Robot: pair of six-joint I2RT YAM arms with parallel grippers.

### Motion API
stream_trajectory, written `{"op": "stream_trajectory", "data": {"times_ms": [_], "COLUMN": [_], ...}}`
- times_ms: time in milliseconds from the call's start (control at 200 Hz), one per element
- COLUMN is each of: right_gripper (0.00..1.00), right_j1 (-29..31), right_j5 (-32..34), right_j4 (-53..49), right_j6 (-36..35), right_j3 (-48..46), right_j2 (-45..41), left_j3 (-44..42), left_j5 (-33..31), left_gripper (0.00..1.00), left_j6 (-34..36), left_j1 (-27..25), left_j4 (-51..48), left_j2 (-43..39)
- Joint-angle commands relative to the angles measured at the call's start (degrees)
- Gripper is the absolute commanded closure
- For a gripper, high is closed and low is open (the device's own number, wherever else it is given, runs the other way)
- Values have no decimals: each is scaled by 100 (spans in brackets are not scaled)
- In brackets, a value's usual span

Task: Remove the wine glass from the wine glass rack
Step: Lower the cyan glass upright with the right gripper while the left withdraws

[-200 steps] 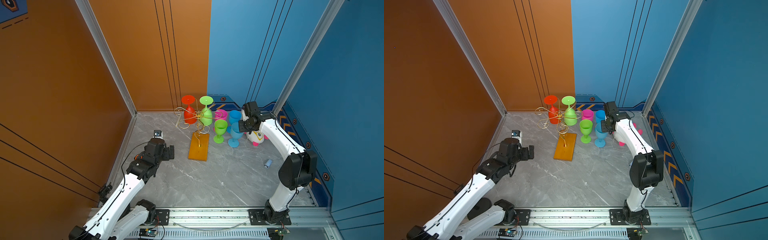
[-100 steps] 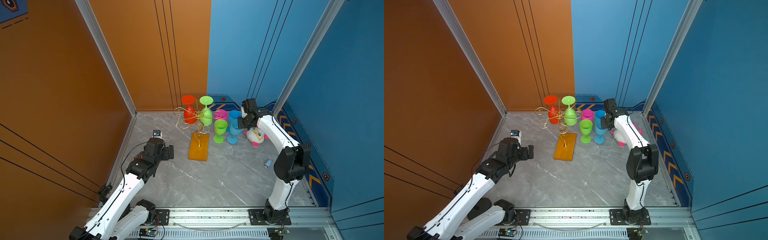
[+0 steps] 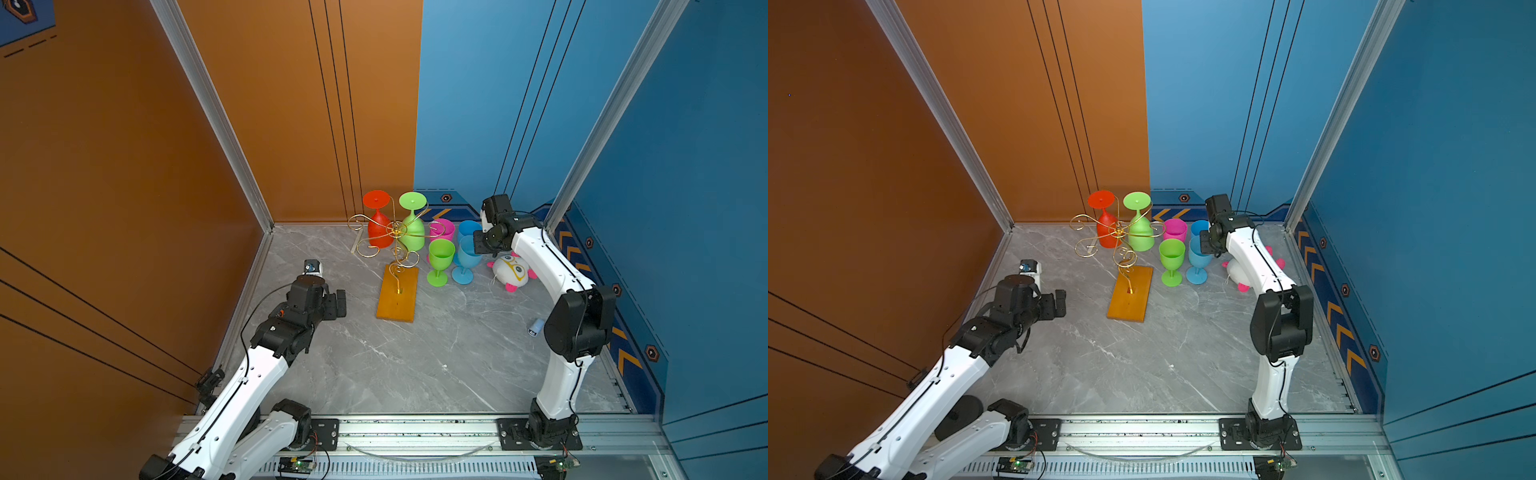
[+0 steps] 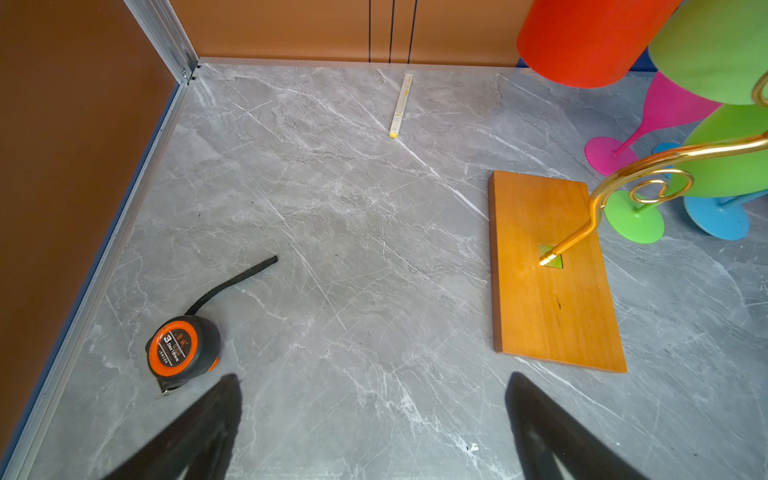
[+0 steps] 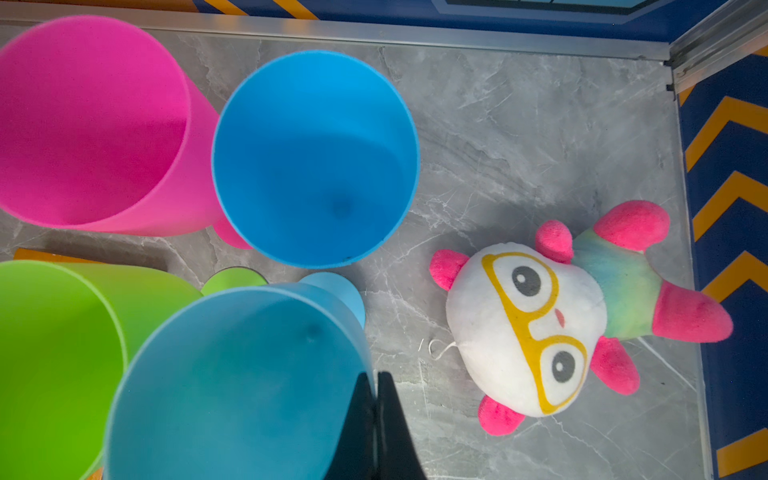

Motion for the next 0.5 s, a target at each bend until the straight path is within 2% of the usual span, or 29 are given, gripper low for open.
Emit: {"op": "stream_trajectory", "data": {"times_ms": [0, 496], "right_gripper": [100, 95], "right_j1": [-32, -30], "right_j5": [-56, -38], "right_j4": [-26, -135], "right_j6": [107, 95], "right_j3": [136, 129], "right_j2": [123, 183], "left_j3": [153, 144], "left_j5": [150, 247], "left_gripper": [1, 1], "left_j6": [-65, -83], "left_j1": [73, 134], "left_j4": [69, 97], "left_j2": [-37, -68]}}
